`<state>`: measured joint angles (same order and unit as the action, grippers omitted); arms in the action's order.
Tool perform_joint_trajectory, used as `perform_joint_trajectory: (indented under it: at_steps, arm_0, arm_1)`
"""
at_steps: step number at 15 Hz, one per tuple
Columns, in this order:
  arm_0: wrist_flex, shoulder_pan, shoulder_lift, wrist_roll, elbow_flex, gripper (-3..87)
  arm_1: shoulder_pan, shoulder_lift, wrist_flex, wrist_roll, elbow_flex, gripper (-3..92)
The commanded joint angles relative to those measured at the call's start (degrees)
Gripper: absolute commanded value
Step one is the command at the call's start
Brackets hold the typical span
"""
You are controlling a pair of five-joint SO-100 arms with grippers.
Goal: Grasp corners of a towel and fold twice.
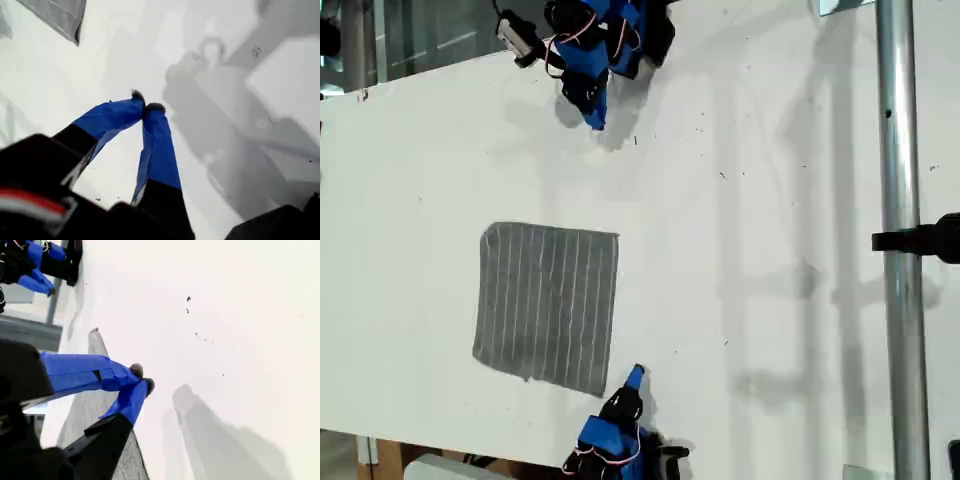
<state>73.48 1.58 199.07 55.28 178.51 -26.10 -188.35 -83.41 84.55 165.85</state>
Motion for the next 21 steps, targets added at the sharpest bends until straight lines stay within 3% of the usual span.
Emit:
perform_joint_trajectory:
  at_steps: [1, 2, 5, 6, 7, 9, 10, 12, 13, 21]
  arm_0:
    - [0.4, 17.0, 0.1, -0.4, 0.4, -2.1]
    - [0.4, 21.0, 0.1, 9.9, 0.4, -2.0]
    - [0.3, 15.6, 0.1, 34.5, 0.4, -1.9]
    - [0.4, 15.9, 0.1, 31.5, 0.4, -1.9]
    - [0.4, 16.2, 0.1, 19.7, 0.4, -1.9]
    - [0.4, 20.3, 0.2, 26.6, 0.2, -0.4]
    - [0.6, 19.4, 0.2, 23.1, 0.2, 1.8]
    - [0.7, 17.1, 0.2, 27.1, 0.2, 0.7]
    - [0.7, 17.6, 0.2, 26.5, 0.2, -2.5]
    - [0.7, 13.1, 0.2, 23.9, 0.2, -2.6]
  arm_1:
    - [1.5, -0.1, -0.5, 0.3, -0.4, 4.3]
    - [1.5, -0.1, -0.5, 0.3, -0.4, 4.3]
    - [0.7, -0.1, -0.5, 0.3, -0.4, 4.3]
    - [0.7, -0.1, -0.5, 0.3, -0.4, 4.3]
    - [0.7, -0.1, -0.5, 0.3, -0.4, 4.3]
    - [1.2, -0.1, -0.5, 0.3, -0.4, 4.3]
    - [0.9, -0.1, -0.5, 0.3, -0.4, 4.3]
    - [-0.5, -0.1, -0.5, 0.3, -0.4, 3.5]
    - [-0.7, -0.1, -0.5, 0.3, -0.4, 2.9]
    - [0.8, -0.1, -0.5, -0.2, -0.4, -0.2]
